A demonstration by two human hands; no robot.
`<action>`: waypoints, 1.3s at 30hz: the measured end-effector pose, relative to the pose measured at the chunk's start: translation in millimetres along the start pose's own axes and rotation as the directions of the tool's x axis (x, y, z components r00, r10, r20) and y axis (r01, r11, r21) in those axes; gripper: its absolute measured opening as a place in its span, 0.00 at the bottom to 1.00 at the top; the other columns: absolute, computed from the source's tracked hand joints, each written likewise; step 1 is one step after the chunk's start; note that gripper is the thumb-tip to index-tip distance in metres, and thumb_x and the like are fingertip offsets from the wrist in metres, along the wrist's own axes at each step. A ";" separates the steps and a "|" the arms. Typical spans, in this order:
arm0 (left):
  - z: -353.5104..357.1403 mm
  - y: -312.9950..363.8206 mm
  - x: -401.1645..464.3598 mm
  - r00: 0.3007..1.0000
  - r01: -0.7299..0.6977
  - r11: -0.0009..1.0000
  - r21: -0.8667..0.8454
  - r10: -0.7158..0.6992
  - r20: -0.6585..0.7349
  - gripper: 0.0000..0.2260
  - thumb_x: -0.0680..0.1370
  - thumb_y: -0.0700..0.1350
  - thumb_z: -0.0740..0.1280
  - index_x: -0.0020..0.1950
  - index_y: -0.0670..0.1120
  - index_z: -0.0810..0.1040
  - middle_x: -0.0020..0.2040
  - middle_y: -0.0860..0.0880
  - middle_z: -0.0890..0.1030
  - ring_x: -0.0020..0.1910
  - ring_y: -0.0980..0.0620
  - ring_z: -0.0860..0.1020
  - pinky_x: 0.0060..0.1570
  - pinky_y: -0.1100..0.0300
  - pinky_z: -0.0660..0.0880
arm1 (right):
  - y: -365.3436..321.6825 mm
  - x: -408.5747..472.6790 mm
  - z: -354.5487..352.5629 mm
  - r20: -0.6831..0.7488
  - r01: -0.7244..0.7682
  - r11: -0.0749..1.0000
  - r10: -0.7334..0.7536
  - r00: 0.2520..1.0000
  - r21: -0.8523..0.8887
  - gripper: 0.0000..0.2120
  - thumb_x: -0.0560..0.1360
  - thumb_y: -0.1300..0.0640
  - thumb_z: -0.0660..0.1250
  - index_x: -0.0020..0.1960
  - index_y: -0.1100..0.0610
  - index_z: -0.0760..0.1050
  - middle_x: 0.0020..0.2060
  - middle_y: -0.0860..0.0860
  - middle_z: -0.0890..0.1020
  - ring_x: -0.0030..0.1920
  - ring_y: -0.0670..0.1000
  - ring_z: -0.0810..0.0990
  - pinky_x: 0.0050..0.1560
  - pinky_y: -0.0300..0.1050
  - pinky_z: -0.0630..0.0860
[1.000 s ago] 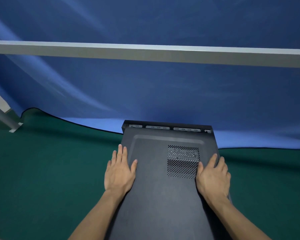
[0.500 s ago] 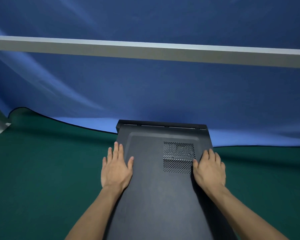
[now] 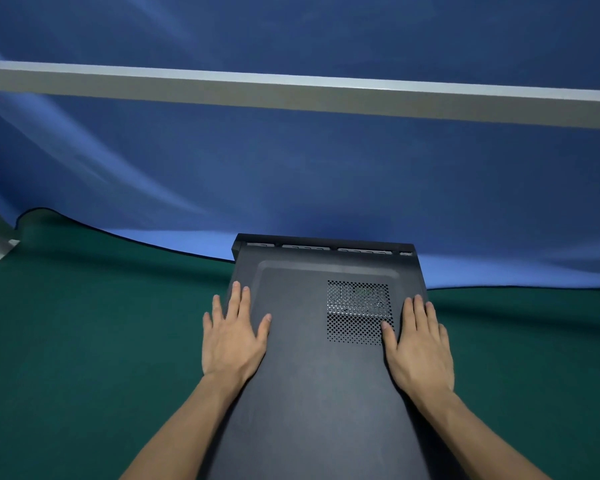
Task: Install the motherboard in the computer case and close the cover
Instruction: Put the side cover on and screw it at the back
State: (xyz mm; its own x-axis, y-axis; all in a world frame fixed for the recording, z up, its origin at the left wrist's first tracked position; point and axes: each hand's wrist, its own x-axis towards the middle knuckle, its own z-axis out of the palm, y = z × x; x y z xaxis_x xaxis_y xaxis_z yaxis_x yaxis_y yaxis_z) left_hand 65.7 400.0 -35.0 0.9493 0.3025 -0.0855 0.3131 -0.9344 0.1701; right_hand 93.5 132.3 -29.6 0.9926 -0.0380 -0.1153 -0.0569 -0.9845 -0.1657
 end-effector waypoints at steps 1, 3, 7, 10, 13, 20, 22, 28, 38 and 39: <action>0.9 -0.3 1.4 1.000 0.006 1.000 -0.004 -0.006 -0.006 0.30 0.80 0.61 0.46 0.78 0.49 0.46 0.78 0.53 0.43 0.75 0.42 0.52 0.72 0.49 0.54 | 0.3 1.5 1.2 0.000 0.000 1.000 0.000 1.000 -0.006 0.32 0.80 0.40 0.42 0.78 0.57 0.44 0.78 0.51 0.46 0.77 0.51 0.42 0.75 0.50 0.47; 3.2 0.2 3.7 1.000 0.009 1.000 -0.018 -0.009 -0.027 0.30 0.80 0.61 0.47 0.78 0.49 0.48 0.78 0.54 0.44 0.69 0.43 0.63 0.66 0.52 0.63 | 1.8 4.6 4.3 -0.002 -0.008 1.000 0.008 1.000 -0.014 0.33 0.80 0.40 0.41 0.78 0.57 0.44 0.78 0.51 0.46 0.77 0.51 0.43 0.75 0.49 0.48; 5.5 0.8 20.1 0.997 -0.014 1.000 0.008 0.014 -0.082 0.28 0.80 0.58 0.48 0.78 0.48 0.52 0.78 0.53 0.47 0.54 0.48 0.69 0.56 0.57 0.67 | -4.7 23.8 8.2 -0.029 -0.024 0.999 0.023 0.999 -0.023 0.32 0.80 0.41 0.41 0.78 0.58 0.45 0.78 0.52 0.47 0.78 0.51 0.44 0.75 0.50 0.50; 7.3 3.0 26.2 0.995 -0.010 1.000 0.030 0.013 -0.098 0.27 0.80 0.56 0.49 0.77 0.47 0.54 0.78 0.52 0.49 0.52 0.47 0.70 0.55 0.55 0.67 | -7.6 42.6 6.0 -0.029 -0.027 0.999 0.026 0.999 -0.021 0.31 0.81 0.43 0.42 0.78 0.59 0.45 0.78 0.53 0.47 0.77 0.52 0.44 0.75 0.51 0.50; 5.0 4.0 30.0 0.994 -0.011 0.999 0.048 0.016 -0.108 0.27 0.80 0.56 0.49 0.77 0.47 0.54 0.78 0.52 0.50 0.52 0.46 0.70 0.55 0.55 0.67 | -10.4 47.3 6.9 -0.036 -0.026 0.999 0.025 0.999 -0.038 0.30 0.81 0.44 0.43 0.78 0.60 0.46 0.78 0.53 0.48 0.77 0.53 0.45 0.75 0.52 0.50; -3.1 14.5 19.5 0.990 0.132 0.989 0.063 -0.128 -0.066 0.26 0.80 0.61 0.47 0.77 0.55 0.50 0.77 0.45 0.51 0.55 0.41 0.73 0.40 0.54 0.72 | 2.6 35.0 -3.9 0.015 0.003 1.000 -0.004 1.000 0.020 0.34 0.79 0.36 0.46 0.79 0.53 0.47 0.78 0.51 0.46 0.77 0.52 0.44 0.75 0.52 0.47; -2.8 18.2 12.3 0.984 0.173 0.982 0.070 -0.171 -0.044 0.26 0.79 0.62 0.46 0.77 0.58 0.48 0.76 0.42 0.53 0.55 0.41 0.73 0.37 0.54 0.68 | 5.4 20.3 -1.3 -0.031 -0.066 0.998 0.066 0.997 0.006 0.32 0.78 0.35 0.45 0.78 0.48 0.50 0.78 0.55 0.50 0.76 0.57 0.51 0.73 0.55 0.53; 4.1 12.7 11.3 0.975 0.211 0.977 -0.006 -0.211 -0.074 0.24 0.80 0.60 0.48 0.76 0.59 0.53 0.62 0.44 0.66 0.55 0.46 0.70 0.38 0.53 0.67 | 2.9 20.3 1.9 -0.009 -0.154 0.985 0.156 0.988 0.074 0.30 0.77 0.34 0.44 0.76 0.44 0.51 0.68 0.60 0.64 0.61 0.60 0.73 0.46 0.52 0.74; -2.2 12.5 11.7 0.974 0.210 0.977 -0.035 -0.212 -0.074 0.24 0.80 0.60 0.49 0.76 0.58 0.55 0.58 0.44 0.67 0.54 0.45 0.71 0.37 0.55 0.66 | 1.7 27.7 -4.3 0.044 -0.185 0.977 0.182 0.982 0.106 0.29 0.79 0.37 0.44 0.77 0.46 0.48 0.63 0.59 0.65 0.57 0.60 0.74 0.46 0.52 0.73; -3.7 13.0 10.8 0.976 0.206 0.977 -0.050 -0.209 -0.064 0.24 0.80 0.60 0.49 0.76 0.58 0.55 0.59 0.44 0.67 0.54 0.45 0.71 0.38 0.55 0.66 | 5.3 28.3 -7.0 0.090 -0.181 0.975 0.170 0.981 0.130 0.29 0.79 0.37 0.44 0.78 0.46 0.47 0.66 0.59 0.63 0.58 0.60 0.74 0.49 0.53 0.73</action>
State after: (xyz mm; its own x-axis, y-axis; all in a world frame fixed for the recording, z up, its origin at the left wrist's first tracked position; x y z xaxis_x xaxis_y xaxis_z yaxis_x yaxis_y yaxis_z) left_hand 80.1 391.8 -30.1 0.8628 0.5023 -0.0564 0.5028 -0.8414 0.1981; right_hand 122.0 124.8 -26.9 0.9548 -0.1893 -0.2293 -0.2488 -0.9308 -0.2677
